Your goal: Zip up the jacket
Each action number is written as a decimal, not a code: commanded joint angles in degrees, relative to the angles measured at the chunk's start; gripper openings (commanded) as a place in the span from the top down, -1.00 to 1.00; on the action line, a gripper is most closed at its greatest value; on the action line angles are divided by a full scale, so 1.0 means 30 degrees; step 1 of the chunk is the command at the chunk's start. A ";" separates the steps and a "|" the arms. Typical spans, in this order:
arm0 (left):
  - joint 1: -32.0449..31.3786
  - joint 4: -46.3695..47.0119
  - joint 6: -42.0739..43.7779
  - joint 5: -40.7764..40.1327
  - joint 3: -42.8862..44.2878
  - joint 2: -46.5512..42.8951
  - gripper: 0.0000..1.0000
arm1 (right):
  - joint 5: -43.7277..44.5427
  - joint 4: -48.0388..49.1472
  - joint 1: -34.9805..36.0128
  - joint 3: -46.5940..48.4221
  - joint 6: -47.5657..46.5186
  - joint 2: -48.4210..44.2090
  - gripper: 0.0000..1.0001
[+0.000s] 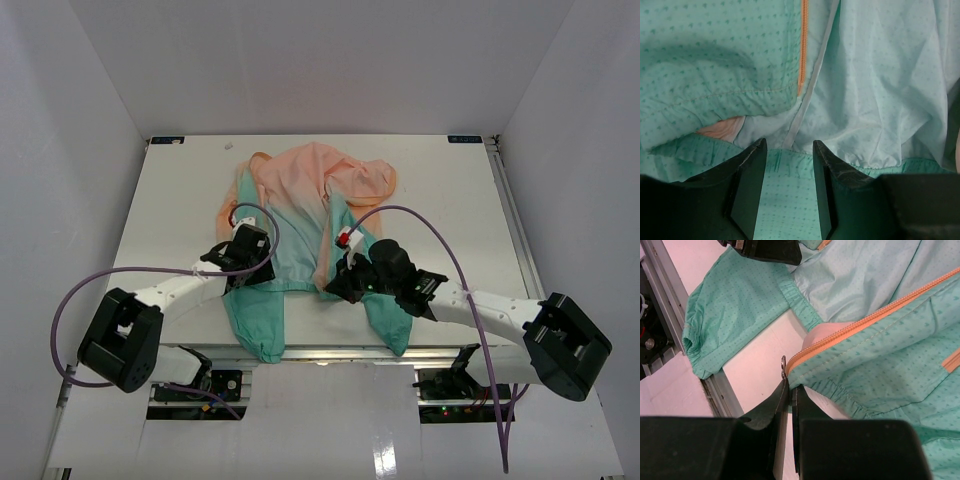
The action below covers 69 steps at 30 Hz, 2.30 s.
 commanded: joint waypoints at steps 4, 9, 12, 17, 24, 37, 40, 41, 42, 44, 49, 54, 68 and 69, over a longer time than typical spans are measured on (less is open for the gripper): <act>0.0096 -0.1560 0.0374 -0.1670 0.1925 -0.0016 -0.06 | -0.0673 0.0977 -0.0086 0.0054 0.0371 -0.0496 0.84; 0.0332 -0.1691 0.1127 -0.1519 0.3155 0.0955 -0.05 | -0.0593 0.0955 -0.0057 -0.0009 0.0388 -0.0631 0.84; 0.0430 -0.1950 0.1613 -0.1330 0.3779 0.1454 -0.05 | -0.0556 0.0908 -0.0086 0.0017 0.0417 -0.0583 0.84; 0.0684 -0.2196 0.1984 -0.1130 0.4196 0.2368 -0.05 | -0.0746 0.0780 -0.0086 0.0108 0.0388 -0.0587 0.84; 0.1149 -0.2573 0.1938 -0.1710 0.4489 0.3688 -0.03 | -0.0820 0.0720 -0.0086 0.0125 0.0424 -0.0659 0.84; 0.1326 -0.2789 0.2470 -0.0494 0.4987 0.6390 0.06 | -0.0744 0.0579 -0.0086 0.0166 0.0523 -0.0636 0.85; 0.1343 -0.2936 0.2436 -0.0511 0.5022 0.6254 0.50 | -0.0685 0.0579 -0.0086 0.0166 0.0564 -0.0641 0.84; 0.1349 -0.2992 0.2404 -0.0528 0.5076 0.6070 0.62 | -0.0674 0.0567 -0.0086 0.0171 0.0564 -0.0648 0.84; 0.1363 -0.3050 0.2346 -0.0542 0.5163 0.5881 0.68 | -0.0673 0.0567 -0.0086 0.0186 0.0564 -0.0633 0.84; 0.1398 -0.3191 0.2230 -0.0577 0.5374 0.5244 0.80 | -0.0622 0.0542 -0.0086 0.0196 0.0538 -0.0598 0.84; 0.1603 -0.3207 0.2014 -0.0497 0.5770 0.2844 1.00 | -0.0527 0.0454 -0.0061 0.0309 0.0505 -0.0338 0.84; 0.1848 -0.3624 0.2119 -0.0577 0.6153 0.1117 0.68 | -0.0468 0.0421 -0.0086 0.0342 0.0534 -0.0272 0.85; 0.1929 -0.3562 0.2290 -0.0070 0.6029 0.1099 1.00 | -0.0367 0.0319 -0.0086 0.0371 0.0534 -0.0331 0.84; 0.1929 -0.3509 0.2307 -0.0044 0.6002 0.1077 1.00 | -0.0361 0.0304 -0.0076 0.0371 0.0524 -0.0331 0.84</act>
